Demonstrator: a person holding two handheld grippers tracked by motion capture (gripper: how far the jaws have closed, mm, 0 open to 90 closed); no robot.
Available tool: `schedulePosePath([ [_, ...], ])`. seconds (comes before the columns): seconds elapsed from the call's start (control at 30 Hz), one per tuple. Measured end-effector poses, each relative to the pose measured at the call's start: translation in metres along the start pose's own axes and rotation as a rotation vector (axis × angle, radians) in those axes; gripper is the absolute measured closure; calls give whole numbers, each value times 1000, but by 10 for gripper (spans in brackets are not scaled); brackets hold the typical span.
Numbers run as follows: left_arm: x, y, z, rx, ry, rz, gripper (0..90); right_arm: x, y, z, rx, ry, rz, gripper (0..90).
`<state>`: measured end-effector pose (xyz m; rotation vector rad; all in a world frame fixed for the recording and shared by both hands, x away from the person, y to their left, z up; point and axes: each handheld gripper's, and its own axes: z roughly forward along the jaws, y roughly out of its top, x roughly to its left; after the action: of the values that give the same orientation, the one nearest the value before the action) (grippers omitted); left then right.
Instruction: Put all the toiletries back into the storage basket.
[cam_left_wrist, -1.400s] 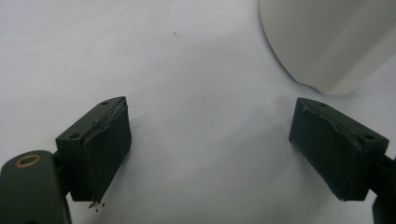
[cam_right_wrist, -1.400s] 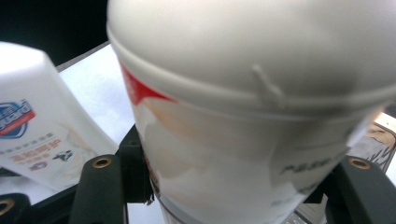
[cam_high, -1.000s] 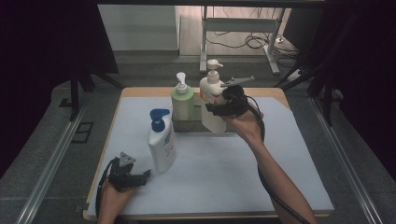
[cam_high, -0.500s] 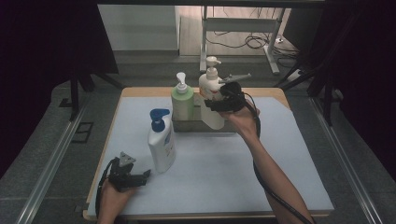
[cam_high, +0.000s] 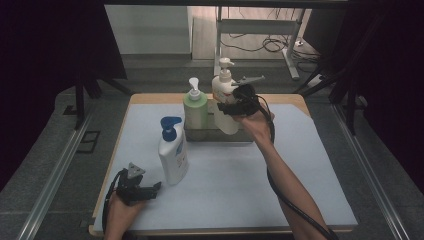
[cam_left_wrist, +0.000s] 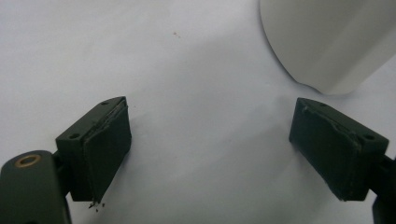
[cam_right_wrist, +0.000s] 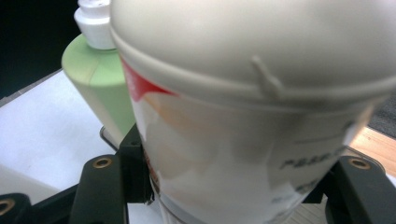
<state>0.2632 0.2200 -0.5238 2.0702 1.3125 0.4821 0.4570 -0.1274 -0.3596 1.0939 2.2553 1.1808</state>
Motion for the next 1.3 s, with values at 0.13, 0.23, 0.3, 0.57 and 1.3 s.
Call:
schedulePosePath([
  [0.13, 0, 0, 0, 0, 0, 0, 129, -3, 2, 8, -1, -6, 9, 379],
  [0.23, 0, 0, 0, 0, 0, 0, 129, -4, 3, 13, 0, -8, 9, 379],
  [0.3, 0, 0, 0, 0, 0, 0, 129, -5, 3, 15, -2, -10, 12, 379],
  [0.57, 0, 0, 0, -1, -1, -1, 129, -10, 4, 28, -5, -14, 27, 382],
  [1.3, 0, 0, 0, -1, -1, -2, 128, -15, -3, 56, -8, -46, 38, 381],
])
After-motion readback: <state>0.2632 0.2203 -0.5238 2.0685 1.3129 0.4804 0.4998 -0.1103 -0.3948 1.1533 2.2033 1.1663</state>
